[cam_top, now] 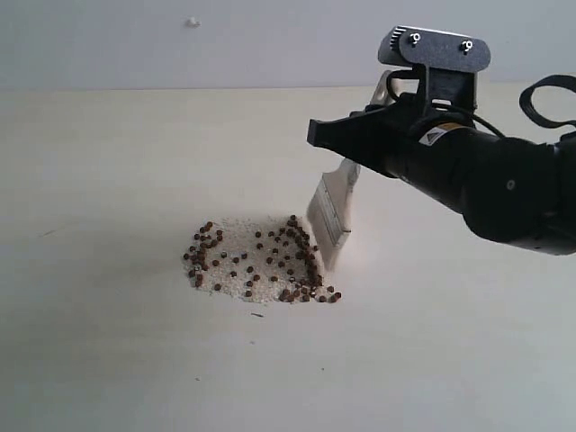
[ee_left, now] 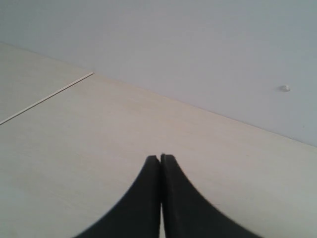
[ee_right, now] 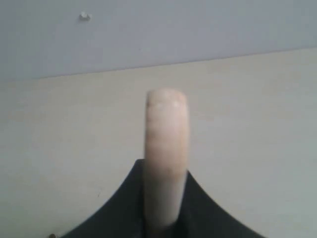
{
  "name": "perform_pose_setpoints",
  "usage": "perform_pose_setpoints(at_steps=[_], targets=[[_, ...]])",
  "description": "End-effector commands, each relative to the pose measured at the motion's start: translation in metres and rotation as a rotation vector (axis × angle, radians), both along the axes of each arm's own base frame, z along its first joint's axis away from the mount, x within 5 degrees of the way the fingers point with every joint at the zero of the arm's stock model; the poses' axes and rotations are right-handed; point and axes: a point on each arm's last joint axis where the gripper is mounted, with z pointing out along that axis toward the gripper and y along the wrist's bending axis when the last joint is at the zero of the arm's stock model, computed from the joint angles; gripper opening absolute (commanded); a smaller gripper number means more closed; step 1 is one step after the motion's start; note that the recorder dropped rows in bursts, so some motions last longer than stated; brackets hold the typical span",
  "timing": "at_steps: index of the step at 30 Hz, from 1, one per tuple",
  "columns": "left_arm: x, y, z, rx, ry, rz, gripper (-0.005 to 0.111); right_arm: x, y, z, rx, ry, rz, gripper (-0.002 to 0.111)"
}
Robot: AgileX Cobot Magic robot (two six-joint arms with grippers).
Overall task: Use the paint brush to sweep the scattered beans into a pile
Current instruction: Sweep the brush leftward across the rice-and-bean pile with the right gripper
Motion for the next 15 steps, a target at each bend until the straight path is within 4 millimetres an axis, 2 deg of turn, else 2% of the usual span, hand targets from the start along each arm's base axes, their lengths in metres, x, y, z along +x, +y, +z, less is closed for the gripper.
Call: perform_pose_setpoints(at_steps=[1, 6, 11, 15], targets=[[-0.001, 0.001, -0.001, 0.001, -0.001, 0.006, 0.0, -0.001, -0.002, 0.01, -0.036, -0.028, -0.003, 0.0], [-0.001, 0.001, -0.001, 0.001, -0.001, 0.006, 0.0, -0.003, -0.006, 0.016, -0.044, -0.03, -0.015, 0.0], [-0.001, 0.001, -0.001, 0.001, -0.001, 0.006, 0.0, -0.012, -0.013, 0.033, -0.035, -0.053, -0.016, 0.0], [-0.001, 0.001, -0.001, 0.001, -0.001, 0.006, 0.0, -0.028, -0.038, 0.024, -0.035, -0.075, -0.139, 0.0]])
